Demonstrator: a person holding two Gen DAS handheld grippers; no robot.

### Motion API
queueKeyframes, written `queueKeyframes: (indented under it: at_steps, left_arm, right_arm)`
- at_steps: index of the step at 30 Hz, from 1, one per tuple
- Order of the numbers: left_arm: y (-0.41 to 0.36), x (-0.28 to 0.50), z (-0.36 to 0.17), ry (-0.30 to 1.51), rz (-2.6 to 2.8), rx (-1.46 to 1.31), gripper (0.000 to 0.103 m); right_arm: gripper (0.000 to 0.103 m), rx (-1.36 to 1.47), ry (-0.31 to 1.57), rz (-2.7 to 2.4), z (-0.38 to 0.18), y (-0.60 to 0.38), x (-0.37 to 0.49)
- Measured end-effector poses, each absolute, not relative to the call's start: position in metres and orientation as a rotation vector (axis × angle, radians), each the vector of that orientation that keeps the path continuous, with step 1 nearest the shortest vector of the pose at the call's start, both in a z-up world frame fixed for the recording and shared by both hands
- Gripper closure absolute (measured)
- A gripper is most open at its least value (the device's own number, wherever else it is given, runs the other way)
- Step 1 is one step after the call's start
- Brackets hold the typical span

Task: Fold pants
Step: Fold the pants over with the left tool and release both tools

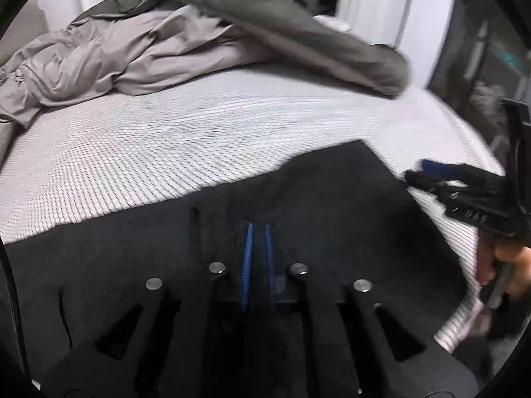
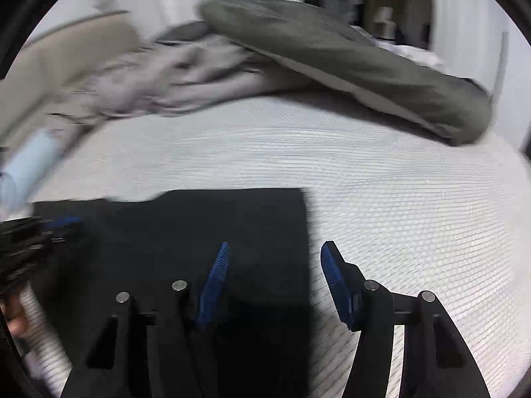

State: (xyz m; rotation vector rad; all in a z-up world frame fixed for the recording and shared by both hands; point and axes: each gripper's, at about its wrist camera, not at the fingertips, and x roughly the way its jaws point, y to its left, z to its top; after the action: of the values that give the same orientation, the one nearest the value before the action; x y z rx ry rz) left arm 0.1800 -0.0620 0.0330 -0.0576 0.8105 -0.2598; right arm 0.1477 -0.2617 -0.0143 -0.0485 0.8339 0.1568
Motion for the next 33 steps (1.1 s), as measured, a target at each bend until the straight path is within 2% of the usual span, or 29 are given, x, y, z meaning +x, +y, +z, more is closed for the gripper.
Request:
queueKeyframes:
  at_steps: [1, 3, 5, 9, 13, 17, 20, 21, 22, 23, 24, 27, 33]
  left_arm:
    - [-0.063, 0.168, 0.033, 0.809, -0.283, -0.057, 0.072]
    - [-0.071, 0.145, 0.026, 0.816, -0.331, -0.053, 0.055]
    - [-0.083, 0.131, 0.011, 0.860, -0.374, -0.015, 0.053]
    - [-0.078, 0.120, -0.020, 0.928, -0.346, 0.019, 0.054]
    - [-0.061, 0.094, -0.011, 0.900, -0.353, 0.029, 0.054]
    - [-0.042, 0.075, -0.006, 0.919, -0.267, 0.045, 0.052]
    - [-0.006, 0.065, 0.011, 0.897, -0.218, -0.076, 0.051]
    - [0.017, 0.061, 0.019, 0.872, -0.162, -0.148, 0.046]
    - [0.039, 0.053, 0.026, 0.845, -0.109, -0.207, 0.036]
    - [0.064, 0.045, 0.030, 0.807, -0.039, -0.280, 0.030]
    - [0.088, 0.036, 0.032, 0.775, 0.032, -0.354, 0.021]
    - [0.148, 0.016, 0.023, 0.742, 0.157, -0.545, 0.018]
    - [0.211, -0.010, -0.018, 0.759, 0.267, -0.732, 0.018]
  right_arm:
    - [0.044, -0.051, 0.838, 0.210, -0.014, -0.252, 0.135]
    - [0.043, -0.061, 0.879, 0.293, -0.024, -0.235, 0.117]
    - [0.043, -0.070, 0.939, 0.376, -0.039, -0.224, 0.098]
    - [0.043, -0.262, 0.970, 0.385, -0.068, -0.200, 0.082]
    - [0.038, -0.299, 0.943, 0.283, -0.064, -0.233, 0.065]
    - [0.037, -0.266, 0.916, 0.222, -0.057, -0.269, 0.057]
    - [0.036, -0.185, 0.862, 0.238, -0.046, -0.277, 0.054]
    - [0.035, -0.131, 0.838, 0.251, -0.040, -0.282, 0.052]
    - [0.028, -0.074, 0.812, 0.260, -0.033, -0.288, 0.051]
    - [0.018, -0.034, 0.791, 0.262, -0.028, -0.290, 0.050]
    - [0.014, 0.019, 0.761, 0.259, -0.021, -0.296, 0.050]
    - [0.006, 0.133, 0.727, 0.245, -0.012, -0.304, 0.048]
    - [0.006, 0.277, 0.776, 0.240, -0.013, -0.305, 0.066]
